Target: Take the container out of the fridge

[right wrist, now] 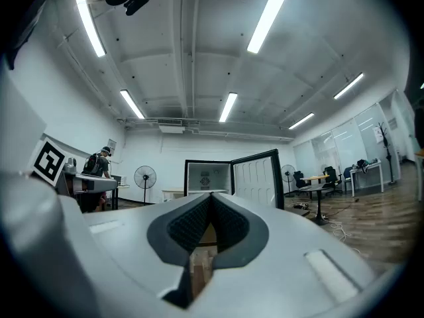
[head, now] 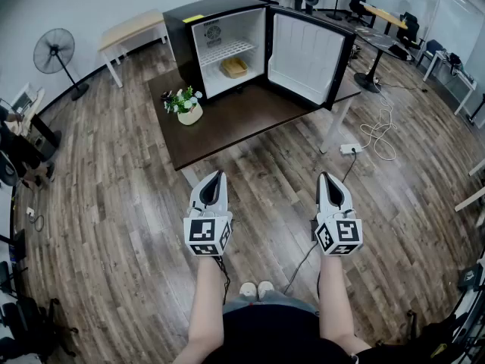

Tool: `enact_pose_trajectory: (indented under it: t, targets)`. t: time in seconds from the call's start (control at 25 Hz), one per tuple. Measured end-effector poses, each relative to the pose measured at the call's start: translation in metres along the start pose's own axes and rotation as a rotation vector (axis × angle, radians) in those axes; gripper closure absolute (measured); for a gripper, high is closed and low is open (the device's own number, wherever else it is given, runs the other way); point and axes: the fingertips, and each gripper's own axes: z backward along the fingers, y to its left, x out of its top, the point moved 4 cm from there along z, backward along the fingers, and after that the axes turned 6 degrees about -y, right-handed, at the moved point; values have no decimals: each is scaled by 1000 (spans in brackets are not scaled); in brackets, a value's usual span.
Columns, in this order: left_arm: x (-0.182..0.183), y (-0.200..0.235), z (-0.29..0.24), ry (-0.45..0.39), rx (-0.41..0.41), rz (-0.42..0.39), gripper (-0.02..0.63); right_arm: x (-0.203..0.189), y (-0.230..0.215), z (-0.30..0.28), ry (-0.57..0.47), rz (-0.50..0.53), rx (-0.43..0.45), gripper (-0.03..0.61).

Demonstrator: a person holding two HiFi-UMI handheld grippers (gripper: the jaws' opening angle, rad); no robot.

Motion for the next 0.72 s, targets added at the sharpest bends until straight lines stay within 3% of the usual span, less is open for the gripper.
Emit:
enact_pose_trajectory:
  t: [0.72]
  targets:
    - [-5,5,4,6,1,7,609,-6,5,1,2,-28,-1,571]
